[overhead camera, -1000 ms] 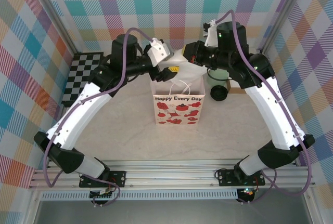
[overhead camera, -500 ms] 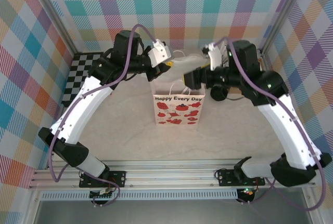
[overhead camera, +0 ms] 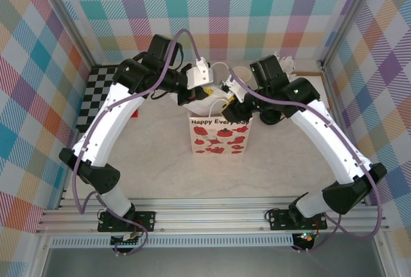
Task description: Pack the takeout coffee
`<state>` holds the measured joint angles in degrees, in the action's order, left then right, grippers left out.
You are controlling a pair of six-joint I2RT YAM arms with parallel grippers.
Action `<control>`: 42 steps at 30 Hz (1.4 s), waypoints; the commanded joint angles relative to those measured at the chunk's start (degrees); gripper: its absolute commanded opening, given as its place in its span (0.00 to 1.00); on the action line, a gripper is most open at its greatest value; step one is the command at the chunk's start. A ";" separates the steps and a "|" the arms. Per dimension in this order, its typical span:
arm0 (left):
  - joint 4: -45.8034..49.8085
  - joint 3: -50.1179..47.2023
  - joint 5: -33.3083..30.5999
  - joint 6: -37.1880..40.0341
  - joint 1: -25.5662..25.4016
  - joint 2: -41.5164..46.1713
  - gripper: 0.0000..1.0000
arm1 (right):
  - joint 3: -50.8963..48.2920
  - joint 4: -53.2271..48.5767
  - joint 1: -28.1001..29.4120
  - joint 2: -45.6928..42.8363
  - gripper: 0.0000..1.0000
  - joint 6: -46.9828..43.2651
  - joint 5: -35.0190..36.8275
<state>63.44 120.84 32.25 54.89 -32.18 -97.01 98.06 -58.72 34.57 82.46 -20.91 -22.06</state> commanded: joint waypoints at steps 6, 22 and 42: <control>10.32 4.05 5.11 12.20 1.42 -1.21 0.00 | 2.49 -3.38 0.03 -2.94 0.18 -4.38 -3.66; 23.19 13.57 6.15 25.97 1.69 -9.59 0.00 | -1.03 8.09 -7.86 -12.46 0.67 1.84 -14.41; 20.37 14.44 8.85 24.27 2.09 -11.30 0.03 | 10.65 -1.51 -8.68 5.42 0.15 -2.62 -22.46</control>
<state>83.85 134.06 38.57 78.87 -31.27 -109.45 105.51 -58.33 26.06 88.86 -23.00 -39.46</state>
